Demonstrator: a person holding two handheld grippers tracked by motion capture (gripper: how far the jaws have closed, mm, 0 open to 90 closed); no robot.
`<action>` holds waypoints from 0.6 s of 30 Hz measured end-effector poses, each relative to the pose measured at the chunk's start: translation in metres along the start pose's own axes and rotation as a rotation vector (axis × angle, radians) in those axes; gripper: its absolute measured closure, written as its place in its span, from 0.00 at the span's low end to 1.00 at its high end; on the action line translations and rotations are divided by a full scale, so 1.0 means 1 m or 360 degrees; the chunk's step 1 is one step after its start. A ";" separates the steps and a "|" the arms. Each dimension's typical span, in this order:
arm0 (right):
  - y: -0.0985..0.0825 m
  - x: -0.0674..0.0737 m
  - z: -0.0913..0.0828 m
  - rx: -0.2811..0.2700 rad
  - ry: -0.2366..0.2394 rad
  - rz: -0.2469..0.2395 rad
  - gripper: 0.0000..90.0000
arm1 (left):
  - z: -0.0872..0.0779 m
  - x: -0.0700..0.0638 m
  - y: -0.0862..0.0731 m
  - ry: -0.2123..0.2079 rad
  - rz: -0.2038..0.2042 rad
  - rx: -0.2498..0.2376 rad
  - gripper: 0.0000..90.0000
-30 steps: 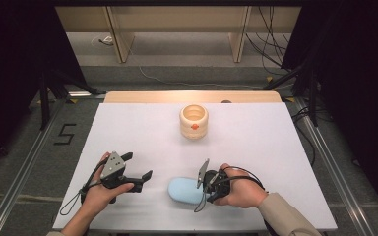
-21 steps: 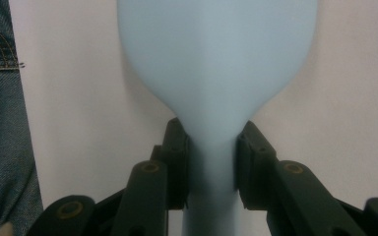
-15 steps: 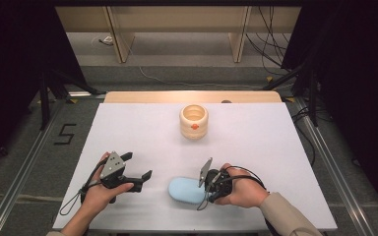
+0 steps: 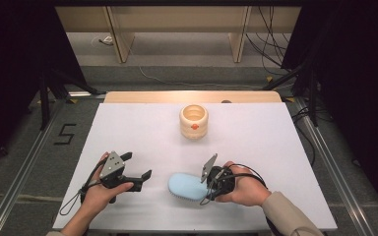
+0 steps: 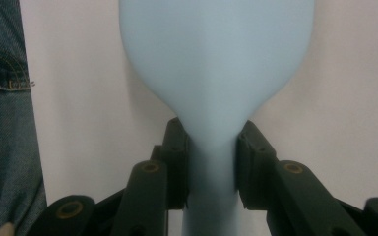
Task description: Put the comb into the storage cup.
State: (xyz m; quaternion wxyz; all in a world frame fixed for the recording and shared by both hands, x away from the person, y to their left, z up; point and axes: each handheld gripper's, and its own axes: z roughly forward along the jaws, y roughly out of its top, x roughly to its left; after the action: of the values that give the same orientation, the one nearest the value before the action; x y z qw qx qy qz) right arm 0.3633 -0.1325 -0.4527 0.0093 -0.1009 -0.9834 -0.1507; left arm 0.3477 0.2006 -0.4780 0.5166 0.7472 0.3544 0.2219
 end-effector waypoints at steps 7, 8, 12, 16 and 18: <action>-0.001 -0.004 -0.004 -0.0067 -0.0017 0.0033 0.78 | 0.000 0.000 0.000 0.0005 -0.0007 -0.0003 0.04; -0.002 -0.005 -0.005 -0.0080 -0.0022 0.0049 0.78 | 0.000 0.000 0.000 0.0005 -0.0008 -0.0003 0.04; -0.003 -0.007 -0.007 -0.0133 -0.0023 0.0087 0.78 | 0.000 0.000 0.000 0.0006 -0.0015 -0.0005 0.04; -0.004 -0.008 -0.007 -0.0174 -0.0035 0.0110 0.78 | 0.000 0.000 0.000 0.0006 -0.0016 -0.0007 0.04; -0.004 -0.009 -0.008 -0.0189 -0.0043 0.0118 0.78 | 0.000 0.001 0.000 0.0007 -0.0016 -0.0007 0.04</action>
State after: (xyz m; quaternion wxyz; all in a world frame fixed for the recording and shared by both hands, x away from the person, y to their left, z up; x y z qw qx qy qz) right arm 0.3709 -0.1399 -0.4468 -0.0046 -0.1395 -0.9683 -0.2069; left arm 0.3480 0.2012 -0.4778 0.5186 0.7438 0.3588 0.2215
